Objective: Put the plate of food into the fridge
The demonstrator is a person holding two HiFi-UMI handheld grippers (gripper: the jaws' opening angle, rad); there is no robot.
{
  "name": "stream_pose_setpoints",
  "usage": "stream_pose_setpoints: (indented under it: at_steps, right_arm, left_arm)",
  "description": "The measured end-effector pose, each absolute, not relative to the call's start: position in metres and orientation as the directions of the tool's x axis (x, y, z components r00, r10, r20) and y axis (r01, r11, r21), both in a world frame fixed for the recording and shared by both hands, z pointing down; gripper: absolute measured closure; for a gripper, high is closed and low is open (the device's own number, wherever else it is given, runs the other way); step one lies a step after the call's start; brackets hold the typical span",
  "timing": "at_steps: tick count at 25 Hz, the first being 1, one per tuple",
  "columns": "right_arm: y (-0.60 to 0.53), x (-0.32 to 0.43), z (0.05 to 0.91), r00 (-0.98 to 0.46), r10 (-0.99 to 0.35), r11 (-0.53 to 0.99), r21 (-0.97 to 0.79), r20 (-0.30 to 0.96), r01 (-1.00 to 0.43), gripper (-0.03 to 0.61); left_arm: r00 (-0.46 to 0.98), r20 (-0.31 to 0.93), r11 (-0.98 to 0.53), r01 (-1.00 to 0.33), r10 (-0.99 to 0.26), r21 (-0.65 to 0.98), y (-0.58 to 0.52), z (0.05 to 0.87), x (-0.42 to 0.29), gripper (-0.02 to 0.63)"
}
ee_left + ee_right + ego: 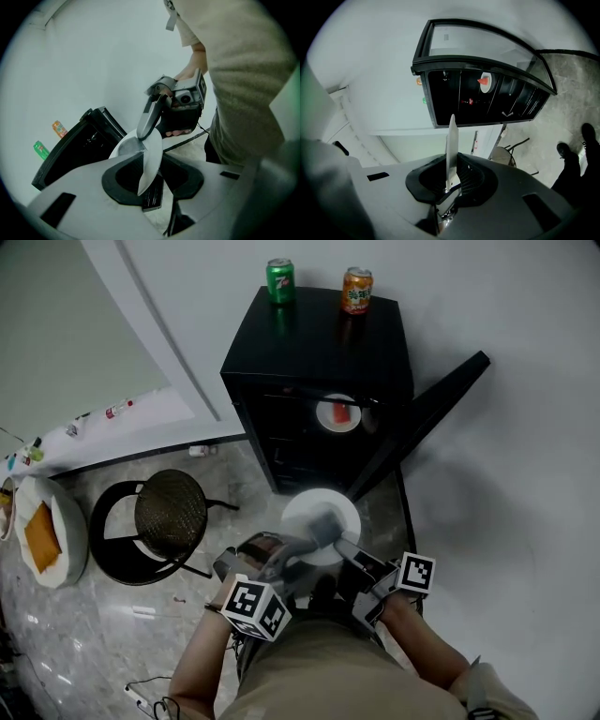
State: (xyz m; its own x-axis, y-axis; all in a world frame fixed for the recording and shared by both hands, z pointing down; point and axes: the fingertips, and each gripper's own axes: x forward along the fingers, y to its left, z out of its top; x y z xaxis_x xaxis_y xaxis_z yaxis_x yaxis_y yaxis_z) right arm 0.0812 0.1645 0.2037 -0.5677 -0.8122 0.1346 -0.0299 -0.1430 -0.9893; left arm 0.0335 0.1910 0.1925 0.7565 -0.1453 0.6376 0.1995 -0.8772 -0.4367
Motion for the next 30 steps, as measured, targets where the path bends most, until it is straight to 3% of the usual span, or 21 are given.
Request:
stream_pose_setpoints:
  at_steps: [30]
  right_arm:
    - [0.107,-0.008,0.257,-0.504,-0.826,-0.241,-0.967,0.250,-0.085,0.531]
  left_arm:
    - [0.788,0.613,-0.903,0.220,-0.057,-0.368,0.130,0.247,-0.057,0.514]
